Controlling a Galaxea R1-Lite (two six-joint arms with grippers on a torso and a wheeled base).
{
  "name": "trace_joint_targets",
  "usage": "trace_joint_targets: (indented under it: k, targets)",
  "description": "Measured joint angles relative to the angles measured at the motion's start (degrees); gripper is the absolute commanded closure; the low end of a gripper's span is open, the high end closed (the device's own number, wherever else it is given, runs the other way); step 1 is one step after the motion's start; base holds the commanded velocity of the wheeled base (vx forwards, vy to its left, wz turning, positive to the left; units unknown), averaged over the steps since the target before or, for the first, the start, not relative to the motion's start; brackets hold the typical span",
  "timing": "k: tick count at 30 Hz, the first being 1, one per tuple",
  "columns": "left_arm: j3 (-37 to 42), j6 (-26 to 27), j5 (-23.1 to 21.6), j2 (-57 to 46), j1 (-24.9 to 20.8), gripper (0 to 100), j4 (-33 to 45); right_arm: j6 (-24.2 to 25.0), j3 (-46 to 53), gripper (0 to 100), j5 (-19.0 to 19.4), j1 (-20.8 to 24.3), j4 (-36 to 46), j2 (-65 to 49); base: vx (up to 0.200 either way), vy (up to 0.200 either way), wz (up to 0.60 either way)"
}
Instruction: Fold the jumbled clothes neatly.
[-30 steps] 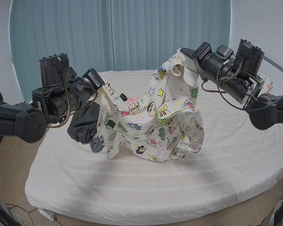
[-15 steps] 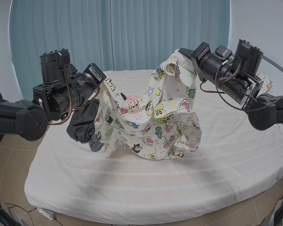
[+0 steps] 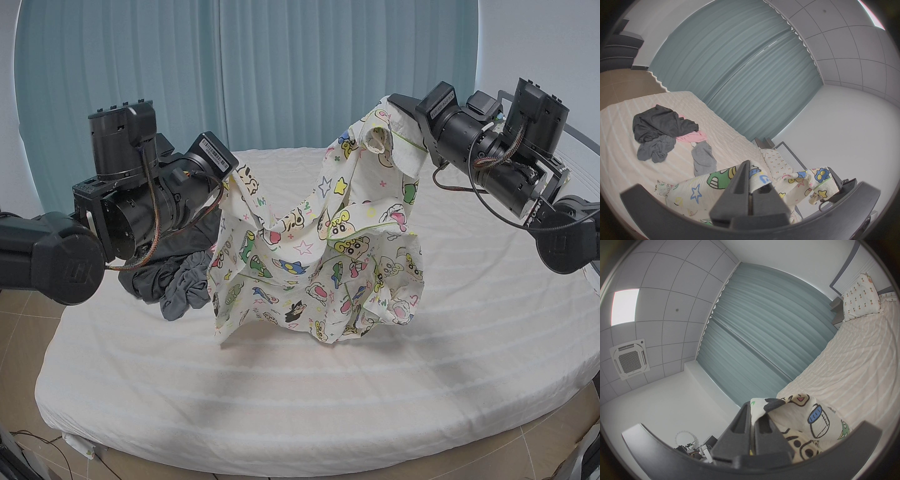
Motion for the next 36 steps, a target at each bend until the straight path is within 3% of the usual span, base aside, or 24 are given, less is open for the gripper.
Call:
trace_joint_targets:
  k: [36]
  targets:
    - [-3.9, 0.0, -0.1, 1.0, -2.6, 100, -0.2, 0.4, 0.8, 100, 1.0, -3.7, 0.5, -4.3, 0.000, -0.200, 0.00]
